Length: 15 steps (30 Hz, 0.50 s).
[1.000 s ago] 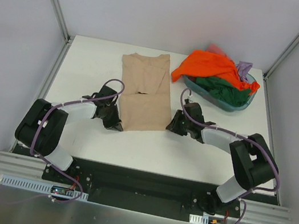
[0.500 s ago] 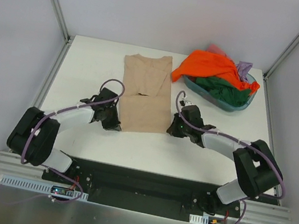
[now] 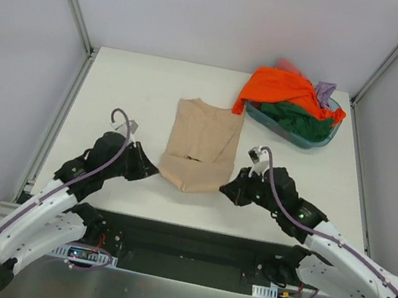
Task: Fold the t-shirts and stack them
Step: Fold the long partially folded tshirt into a neat square
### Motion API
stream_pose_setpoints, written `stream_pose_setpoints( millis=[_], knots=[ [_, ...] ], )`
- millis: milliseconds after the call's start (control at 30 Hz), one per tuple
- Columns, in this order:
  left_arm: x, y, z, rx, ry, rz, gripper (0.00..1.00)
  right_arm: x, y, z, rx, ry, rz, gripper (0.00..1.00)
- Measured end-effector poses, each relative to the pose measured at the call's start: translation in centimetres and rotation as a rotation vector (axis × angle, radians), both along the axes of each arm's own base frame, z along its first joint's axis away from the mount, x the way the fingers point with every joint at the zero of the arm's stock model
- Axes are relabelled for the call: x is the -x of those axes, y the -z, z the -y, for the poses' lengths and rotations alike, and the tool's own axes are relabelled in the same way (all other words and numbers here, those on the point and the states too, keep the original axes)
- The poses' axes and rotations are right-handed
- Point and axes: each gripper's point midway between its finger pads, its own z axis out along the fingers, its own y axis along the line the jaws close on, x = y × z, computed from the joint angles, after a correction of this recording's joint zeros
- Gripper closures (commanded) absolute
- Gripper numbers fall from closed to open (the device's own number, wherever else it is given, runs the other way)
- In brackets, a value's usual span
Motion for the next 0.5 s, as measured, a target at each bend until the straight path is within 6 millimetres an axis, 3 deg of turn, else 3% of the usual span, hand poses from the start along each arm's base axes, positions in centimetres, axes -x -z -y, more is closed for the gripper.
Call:
stream_pose_setpoints(
  millis=[167, 333, 500],
  knots=[
    [1.1, -4.8, -0.5, 0.106, 0.003, 0.165, 1.0, 4.1, -3.6, -0.3, -0.128, -0.136, 0.003, 0.99],
    [2.0, -7.4, -0.6, 0.139, 0.019, 0.204, 1.0, 8.0, -5.2, -0.9, -0.201, -0.31, -0.022, 1.0],
    [2.7, -9.5, -1.1, 0.157, 0.022, 0.253, 1.0, 9.9, -6.4, -1.2, -0.252, -0.41, -0.034, 0.99]
  ],
)
